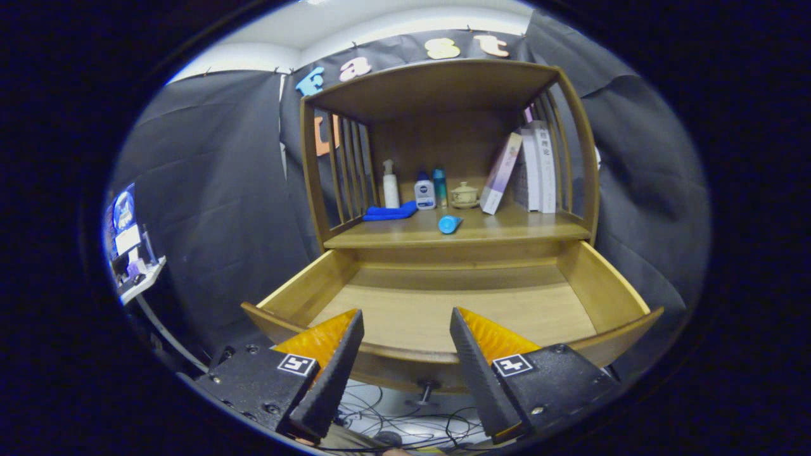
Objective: Pull open the drawer, take out the items inside it, and place them on the countertop above the cabinet.
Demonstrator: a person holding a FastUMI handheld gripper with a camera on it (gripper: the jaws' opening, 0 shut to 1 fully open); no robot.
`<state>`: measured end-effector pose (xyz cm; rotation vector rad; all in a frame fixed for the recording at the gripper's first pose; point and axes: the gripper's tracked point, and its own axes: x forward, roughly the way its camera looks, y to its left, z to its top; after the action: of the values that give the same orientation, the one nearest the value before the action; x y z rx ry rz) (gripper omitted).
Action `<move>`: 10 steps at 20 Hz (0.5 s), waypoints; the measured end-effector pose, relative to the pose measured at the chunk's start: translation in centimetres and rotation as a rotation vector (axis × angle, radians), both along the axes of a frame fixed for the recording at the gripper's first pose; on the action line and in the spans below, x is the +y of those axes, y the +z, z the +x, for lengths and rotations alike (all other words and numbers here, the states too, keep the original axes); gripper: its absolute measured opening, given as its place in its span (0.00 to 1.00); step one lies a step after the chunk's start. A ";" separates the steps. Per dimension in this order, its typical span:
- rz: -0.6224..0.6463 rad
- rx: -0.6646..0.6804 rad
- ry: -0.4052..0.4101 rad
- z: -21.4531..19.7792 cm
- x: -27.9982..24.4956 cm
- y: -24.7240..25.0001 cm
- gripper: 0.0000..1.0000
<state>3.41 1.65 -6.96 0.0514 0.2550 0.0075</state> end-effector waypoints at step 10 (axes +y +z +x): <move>-0.096 -0.098 -0.082 -3.2 0.0 -6.4 1.00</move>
<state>0.22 1.65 -13.40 -0.0345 0.1546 -0.0832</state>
